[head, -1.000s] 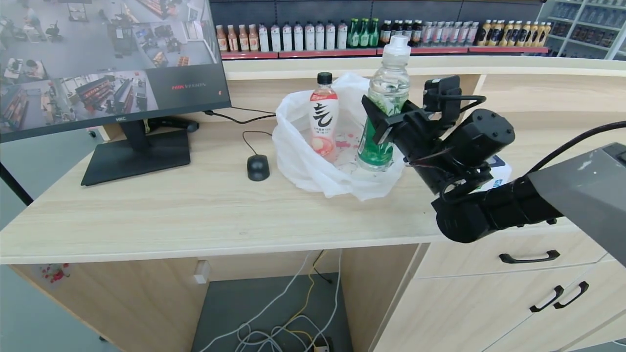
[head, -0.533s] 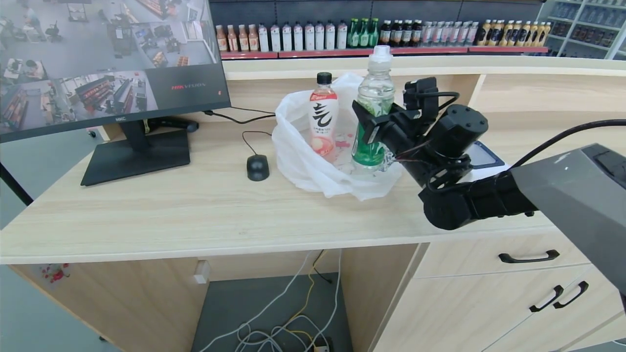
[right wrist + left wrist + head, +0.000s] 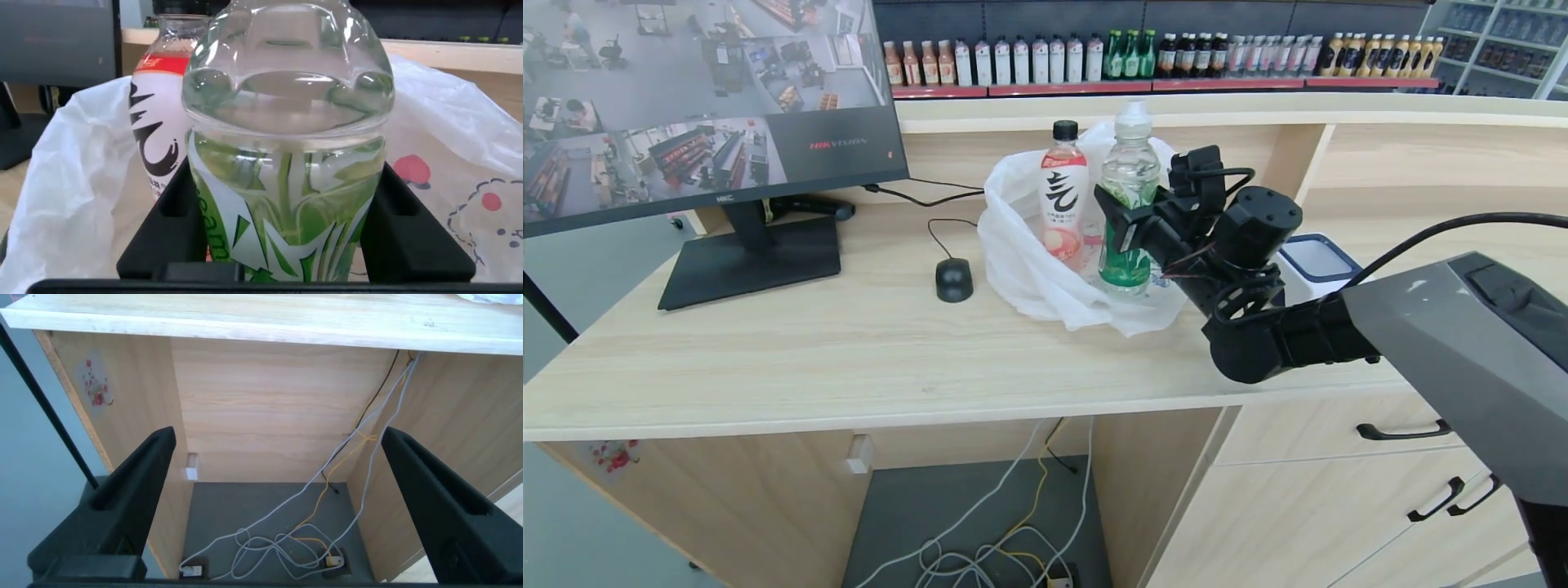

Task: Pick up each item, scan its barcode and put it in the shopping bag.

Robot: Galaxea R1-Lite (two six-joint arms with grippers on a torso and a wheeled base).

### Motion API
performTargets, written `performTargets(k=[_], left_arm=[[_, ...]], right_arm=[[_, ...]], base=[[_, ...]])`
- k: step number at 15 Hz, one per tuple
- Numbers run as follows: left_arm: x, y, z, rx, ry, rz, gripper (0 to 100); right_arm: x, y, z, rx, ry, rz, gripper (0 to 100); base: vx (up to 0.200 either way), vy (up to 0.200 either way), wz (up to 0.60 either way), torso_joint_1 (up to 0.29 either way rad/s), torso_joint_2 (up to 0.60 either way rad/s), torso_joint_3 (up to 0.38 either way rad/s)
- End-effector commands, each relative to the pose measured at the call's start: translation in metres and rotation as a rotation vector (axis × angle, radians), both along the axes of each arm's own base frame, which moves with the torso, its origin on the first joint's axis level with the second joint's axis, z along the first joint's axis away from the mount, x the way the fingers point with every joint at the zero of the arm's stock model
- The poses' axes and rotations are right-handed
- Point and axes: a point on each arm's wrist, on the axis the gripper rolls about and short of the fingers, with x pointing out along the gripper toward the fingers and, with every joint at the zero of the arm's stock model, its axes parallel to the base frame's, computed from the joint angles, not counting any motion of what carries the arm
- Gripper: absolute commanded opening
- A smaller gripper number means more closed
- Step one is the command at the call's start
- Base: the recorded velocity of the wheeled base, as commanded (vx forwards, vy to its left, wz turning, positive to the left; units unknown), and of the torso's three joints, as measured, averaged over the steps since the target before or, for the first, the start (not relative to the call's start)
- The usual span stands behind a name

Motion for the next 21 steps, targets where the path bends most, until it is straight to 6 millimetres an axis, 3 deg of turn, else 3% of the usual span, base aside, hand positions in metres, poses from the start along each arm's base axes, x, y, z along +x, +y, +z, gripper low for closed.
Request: performTargets(k=[1,21], left_arm=[[0.0,0.0,0.0,0.001,0.0,0.0,100],[0.0,0.0,0.0,-0.001,0.0,0.0,100]], right_arm=[[0.001,0.0,-0.001,-0.001,0.001,0.0,0],[0.003,-0.001,-0.018,-0.008,0.041,-0.006,0]], base=[[0.0,0.0,0.0,0.0,0.0,0.0],[0.0,0.0,0.0,0.0,0.0,0.0]])
